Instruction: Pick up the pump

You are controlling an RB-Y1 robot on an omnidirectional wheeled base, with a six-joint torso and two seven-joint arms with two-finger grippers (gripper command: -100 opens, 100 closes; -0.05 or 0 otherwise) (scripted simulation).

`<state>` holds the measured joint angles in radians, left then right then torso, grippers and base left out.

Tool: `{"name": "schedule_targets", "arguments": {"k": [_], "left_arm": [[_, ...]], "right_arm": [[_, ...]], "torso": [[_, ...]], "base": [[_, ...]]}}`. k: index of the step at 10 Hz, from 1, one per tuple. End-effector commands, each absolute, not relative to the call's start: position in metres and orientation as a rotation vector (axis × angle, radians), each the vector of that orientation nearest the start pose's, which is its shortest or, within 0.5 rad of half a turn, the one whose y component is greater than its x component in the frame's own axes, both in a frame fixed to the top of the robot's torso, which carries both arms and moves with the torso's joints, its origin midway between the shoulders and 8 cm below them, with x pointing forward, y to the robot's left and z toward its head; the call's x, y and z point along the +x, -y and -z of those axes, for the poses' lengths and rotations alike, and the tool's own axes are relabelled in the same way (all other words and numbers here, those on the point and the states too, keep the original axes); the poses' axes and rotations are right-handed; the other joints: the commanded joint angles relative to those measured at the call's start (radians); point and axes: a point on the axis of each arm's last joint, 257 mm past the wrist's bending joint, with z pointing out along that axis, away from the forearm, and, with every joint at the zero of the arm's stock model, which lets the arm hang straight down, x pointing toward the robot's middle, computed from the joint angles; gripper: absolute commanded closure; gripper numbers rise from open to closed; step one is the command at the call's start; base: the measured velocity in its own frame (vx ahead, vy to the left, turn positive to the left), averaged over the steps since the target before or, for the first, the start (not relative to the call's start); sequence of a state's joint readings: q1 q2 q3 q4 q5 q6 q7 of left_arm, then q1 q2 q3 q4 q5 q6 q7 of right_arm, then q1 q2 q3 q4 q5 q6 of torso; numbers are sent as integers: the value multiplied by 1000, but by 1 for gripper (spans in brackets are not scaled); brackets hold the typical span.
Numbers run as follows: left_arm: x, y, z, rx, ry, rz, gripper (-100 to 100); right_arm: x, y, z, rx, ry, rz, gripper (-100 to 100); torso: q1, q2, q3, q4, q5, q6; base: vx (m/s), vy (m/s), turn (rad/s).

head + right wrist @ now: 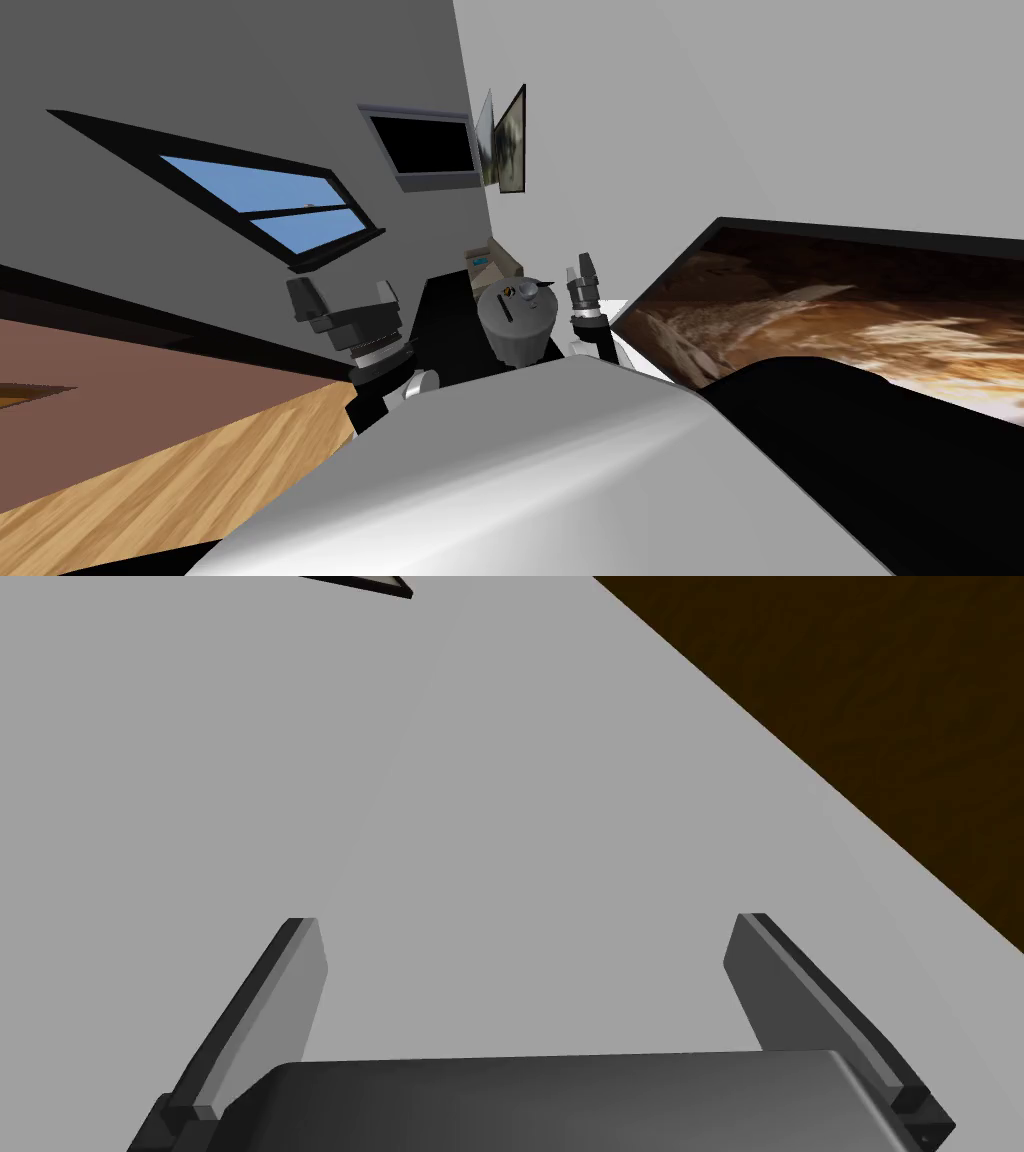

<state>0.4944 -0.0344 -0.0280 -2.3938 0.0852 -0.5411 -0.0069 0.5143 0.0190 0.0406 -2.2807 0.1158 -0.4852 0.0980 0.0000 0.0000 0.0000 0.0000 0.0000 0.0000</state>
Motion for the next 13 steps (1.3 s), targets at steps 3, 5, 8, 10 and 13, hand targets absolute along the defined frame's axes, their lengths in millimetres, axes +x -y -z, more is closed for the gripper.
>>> {"name": "schedule_targets", "arguments": {"k": [3, 5, 8, 10, 13], "left_arm": [[309, -279, -82, -604, -418, 1410, 0], [309, -279, -82, -604, -418, 1410, 0], [309, -279, -82, -604, -418, 1410, 0], [309, -279, -82, -604, -418, 1410, 0], [309, -279, -82, -604, -418, 1410, 0]], "right_arm": [[356, 252, -10, 541, -776, -1165, -100], [364, 254, -4, 533, -816, -1157, -100], [381, 266, 10, 562, -868, -1136, -100], [395, 280, 24, 610, -903, -1115, -100], [412, 299, 44, 688, -939, -1088, -100]], "torso": [[3, 1, 1, 0, 1, 0], [8, 2, 1, 0, 2, 0], [14, 3, 2, 1, 3, 0], [13, 2, 1, 0, 3, 0], [13, 0, 0, 0, 3, 0]], "base": [[-25, 63, -37], [-29, 152, -66], [-40, 208, -74], [-44, 200, -74], [-15, 200, -55]]}}
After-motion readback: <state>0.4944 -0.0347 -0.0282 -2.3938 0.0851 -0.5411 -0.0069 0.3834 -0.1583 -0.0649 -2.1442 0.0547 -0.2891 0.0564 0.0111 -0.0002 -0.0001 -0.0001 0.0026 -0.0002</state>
